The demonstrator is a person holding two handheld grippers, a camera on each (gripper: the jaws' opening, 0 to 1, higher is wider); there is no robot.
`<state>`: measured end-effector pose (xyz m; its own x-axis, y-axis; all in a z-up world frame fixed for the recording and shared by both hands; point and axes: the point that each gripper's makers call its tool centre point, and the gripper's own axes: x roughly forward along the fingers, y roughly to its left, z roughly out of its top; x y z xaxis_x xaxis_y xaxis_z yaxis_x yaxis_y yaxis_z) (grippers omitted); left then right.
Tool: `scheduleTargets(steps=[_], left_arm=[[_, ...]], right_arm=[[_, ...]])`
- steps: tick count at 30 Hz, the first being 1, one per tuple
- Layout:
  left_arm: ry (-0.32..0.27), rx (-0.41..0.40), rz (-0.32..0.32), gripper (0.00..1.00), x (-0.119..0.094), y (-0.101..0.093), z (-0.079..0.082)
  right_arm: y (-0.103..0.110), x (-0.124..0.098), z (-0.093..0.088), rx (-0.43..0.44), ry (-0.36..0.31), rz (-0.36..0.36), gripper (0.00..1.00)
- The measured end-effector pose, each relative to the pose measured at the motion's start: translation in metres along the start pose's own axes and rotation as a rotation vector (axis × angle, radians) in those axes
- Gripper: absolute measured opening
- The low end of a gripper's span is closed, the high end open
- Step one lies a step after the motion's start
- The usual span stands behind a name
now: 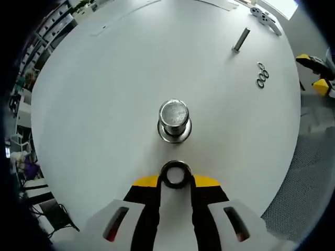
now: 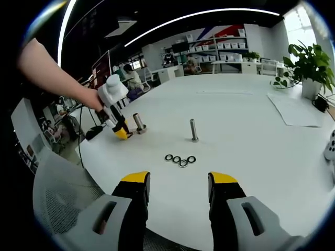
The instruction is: Place the washer onto the threaded stud by aligning its center hole with the stud, sliding it down to the base, and recovering from edge contact or off-axis alignment until the washer reaches the visible bottom stop.
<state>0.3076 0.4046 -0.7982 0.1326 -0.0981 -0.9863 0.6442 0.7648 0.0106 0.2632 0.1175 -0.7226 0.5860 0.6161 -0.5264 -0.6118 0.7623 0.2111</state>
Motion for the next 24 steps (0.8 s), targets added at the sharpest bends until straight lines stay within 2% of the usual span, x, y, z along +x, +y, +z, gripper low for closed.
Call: scheduleTargets(steps=[5, 15, 19, 24], left_arm=[[-0.031, -0.053, -0.008, 0.22, 0.0004, 0.0011, 0.0003], [-0.024, -0.1, 0.002, 0.25, 0.0, -0.002, 0.0015], [-0.023, -0.158, 0.016, 0.22, 0.0, 0.0009, 0.0025], [-0.008, -0.15, 0.016, 0.21, 0.0006, -0.0001, 0.004]], right_arm=[[-0.0002, 0.0005, -0.0008, 0.001, 0.003, 0.0, 0.47], [0.0003, -0.0001, -0.0003, -0.001, 0.002, 0.0, 0.47], [-0.0007, -0.0002, -0.0003, 0.001, 0.0, -0.004, 0.47], [-0.0008, -0.0003, -0.0005, 0.001, 0.001, -0.005, 0.47]])
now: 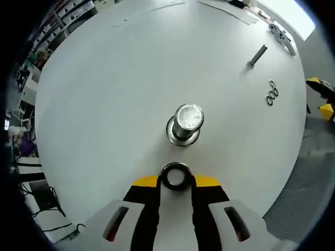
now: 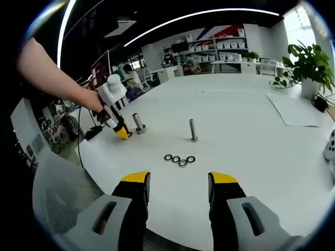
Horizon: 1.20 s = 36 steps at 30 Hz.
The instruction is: Place the washer onto the threaded stud by aligning its center hole with the stud, sliding it down to the base, and recovering from edge contact or off-axis alignment until the washer reaches the visible bottom stop.
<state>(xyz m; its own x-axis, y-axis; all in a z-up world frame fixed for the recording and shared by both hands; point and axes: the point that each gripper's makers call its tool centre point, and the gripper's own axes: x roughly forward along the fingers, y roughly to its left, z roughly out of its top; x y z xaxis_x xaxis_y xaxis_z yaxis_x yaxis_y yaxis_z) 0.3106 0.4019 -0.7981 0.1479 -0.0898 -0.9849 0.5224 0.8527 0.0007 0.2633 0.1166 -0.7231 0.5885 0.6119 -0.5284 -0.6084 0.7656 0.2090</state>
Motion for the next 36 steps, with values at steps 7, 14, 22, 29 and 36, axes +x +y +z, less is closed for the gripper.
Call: scheduleTargets(steps=[7, 14, 22, 29, 36], left_arm=[[0.01, -0.011, 0.007, 0.19, -0.001, -0.001, -0.001], [-0.014, -0.021, 0.012, 0.19, -0.001, -0.003, -0.003], [0.0, -0.004, 0.01, 0.18, -0.004, -0.004, -0.012], [-0.037, 0.01, 0.011, 0.18, -0.016, -0.002, -0.005], [-0.083, -0.014, 0.008, 0.18, -0.034, 0.005, 0.009]], right_arm=[[-0.001, 0.0, 0.0, 0.001, 0.0, -0.001, 0.47], [-0.001, 0.0, 0.0, 0.002, -0.003, -0.003, 0.47], [-0.001, 0.0, 0.001, 0.004, -0.004, -0.004, 0.47], [0.0, 0.0, 0.001, 0.002, -0.003, -0.002, 0.47], [-0.001, 0.0, 0.0, 0.001, 0.0, -0.001, 0.47]])
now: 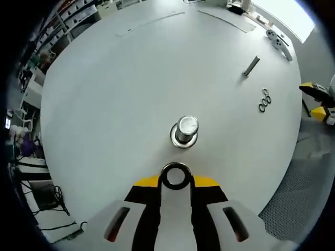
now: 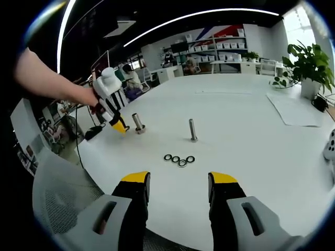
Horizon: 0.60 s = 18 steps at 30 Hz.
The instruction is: Place the washer onto the threaded stud by aligning its center hole with the stud, sliding it down to the base, and recovering from edge contact or off-axis alignment until the washer reaches the visible bottom stop.
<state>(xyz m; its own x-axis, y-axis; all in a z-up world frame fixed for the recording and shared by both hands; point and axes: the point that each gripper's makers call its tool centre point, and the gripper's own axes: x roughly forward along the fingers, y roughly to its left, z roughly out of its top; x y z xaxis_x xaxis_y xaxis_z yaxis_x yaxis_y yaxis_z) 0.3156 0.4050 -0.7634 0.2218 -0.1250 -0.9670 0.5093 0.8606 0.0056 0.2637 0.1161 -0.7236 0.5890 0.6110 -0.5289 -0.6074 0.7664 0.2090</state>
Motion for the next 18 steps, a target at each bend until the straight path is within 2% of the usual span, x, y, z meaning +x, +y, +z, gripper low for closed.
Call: scheduleTargets(steps=[6, 18], left_arm=[[-0.042, 0.018, 0.003, 0.18, -0.015, 0.003, 0.015], [-0.077, 0.059, -0.013, 0.18, -0.03, -0.004, 0.037]], right_arm=[[0.0, 0.0, 0.0, -0.001, 0.001, 0.0, 0.47], [0.0, 0.0, 0.0, -0.001, 0.003, -0.001, 0.47]])
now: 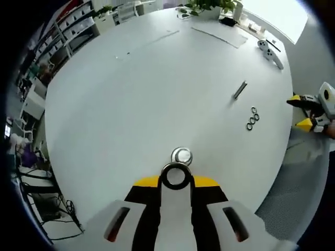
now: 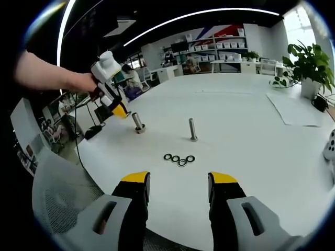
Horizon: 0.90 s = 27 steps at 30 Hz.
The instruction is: Place the washer onto the threaded stud by aligning its center hole with the stud, sliding it down to the base, and recovering from edge contact or off-axis alignment until the washer reaches the visible bottom stop.
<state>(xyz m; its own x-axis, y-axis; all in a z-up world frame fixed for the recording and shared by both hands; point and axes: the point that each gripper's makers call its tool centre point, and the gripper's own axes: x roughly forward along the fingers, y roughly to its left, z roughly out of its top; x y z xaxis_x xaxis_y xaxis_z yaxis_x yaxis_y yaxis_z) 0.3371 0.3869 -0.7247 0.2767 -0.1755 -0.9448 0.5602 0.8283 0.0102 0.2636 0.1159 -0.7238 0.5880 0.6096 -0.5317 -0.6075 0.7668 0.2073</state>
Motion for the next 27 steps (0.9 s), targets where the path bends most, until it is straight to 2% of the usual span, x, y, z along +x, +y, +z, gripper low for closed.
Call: scheduleTargets(steps=[20, 27], left_arm=[[0.0, 0.076, -0.009, 0.19, 0.013, -0.009, 0.019], [0.018, 0.1, -0.007, 0.19, 0.019, -0.01, 0.019]], right_arm=[[-0.002, 0.0, -0.001, 0.002, 0.003, -0.009, 0.47], [-0.003, 0.0, -0.001, 0.004, 0.003, -0.011, 0.47]])
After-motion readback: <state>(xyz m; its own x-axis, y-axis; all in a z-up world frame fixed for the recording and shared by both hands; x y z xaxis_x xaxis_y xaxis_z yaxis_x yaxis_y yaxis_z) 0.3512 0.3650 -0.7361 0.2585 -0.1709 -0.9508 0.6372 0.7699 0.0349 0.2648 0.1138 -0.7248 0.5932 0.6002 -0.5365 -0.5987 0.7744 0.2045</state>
